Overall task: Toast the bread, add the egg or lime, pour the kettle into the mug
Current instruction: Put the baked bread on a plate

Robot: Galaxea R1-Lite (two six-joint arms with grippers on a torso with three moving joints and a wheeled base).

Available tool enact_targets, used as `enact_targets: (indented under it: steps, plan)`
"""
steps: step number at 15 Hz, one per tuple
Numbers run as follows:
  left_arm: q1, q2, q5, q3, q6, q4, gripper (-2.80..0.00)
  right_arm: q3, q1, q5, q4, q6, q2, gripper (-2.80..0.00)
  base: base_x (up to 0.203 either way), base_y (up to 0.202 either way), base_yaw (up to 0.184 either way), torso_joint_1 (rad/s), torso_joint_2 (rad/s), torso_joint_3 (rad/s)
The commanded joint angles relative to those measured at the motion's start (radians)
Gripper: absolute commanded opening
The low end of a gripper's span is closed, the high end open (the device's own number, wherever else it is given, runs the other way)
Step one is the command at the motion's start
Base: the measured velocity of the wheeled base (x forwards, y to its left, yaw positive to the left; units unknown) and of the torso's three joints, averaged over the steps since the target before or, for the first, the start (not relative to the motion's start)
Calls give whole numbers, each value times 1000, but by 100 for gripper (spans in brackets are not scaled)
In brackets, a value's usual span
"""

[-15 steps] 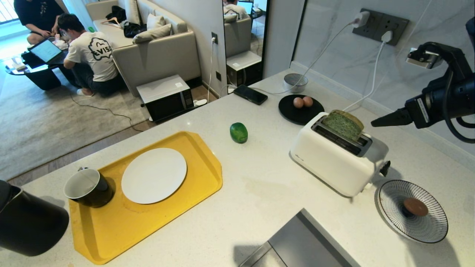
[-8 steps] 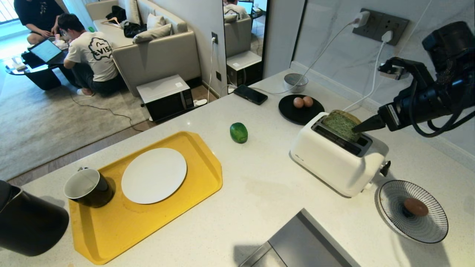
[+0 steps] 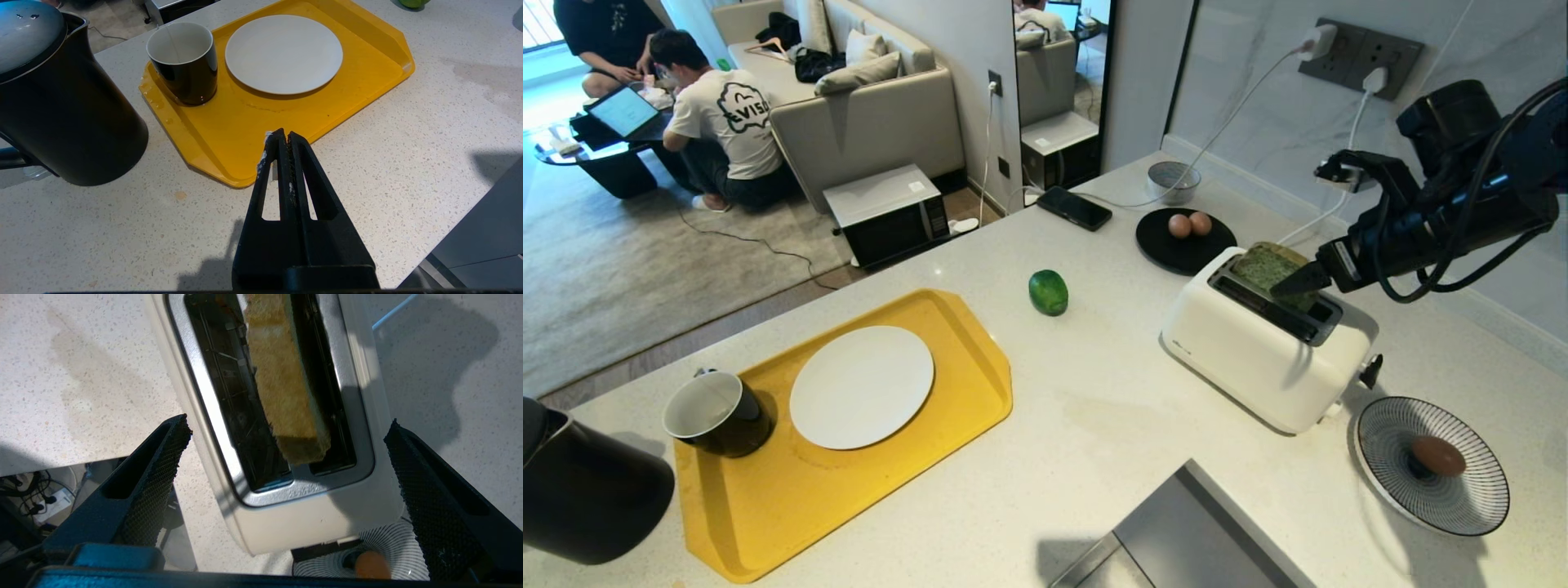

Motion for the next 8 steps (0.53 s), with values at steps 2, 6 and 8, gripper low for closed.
enact_targets:
  steps: [2,6,8]
  plan:
    - [1,2,0,0,0,0,-280,-1,7,-17,-10,-3,26,-280,0,0,0,0,0,0]
    - [0,2,0,0,0,0,-280,-1,19,-16,-16,-3,23,-280,0,0,0,0,0,0]
    - [-1,2,0,0,0,0,-280,-1,26,-17,-16,-2,22,-280,0,0,0,0,0,0]
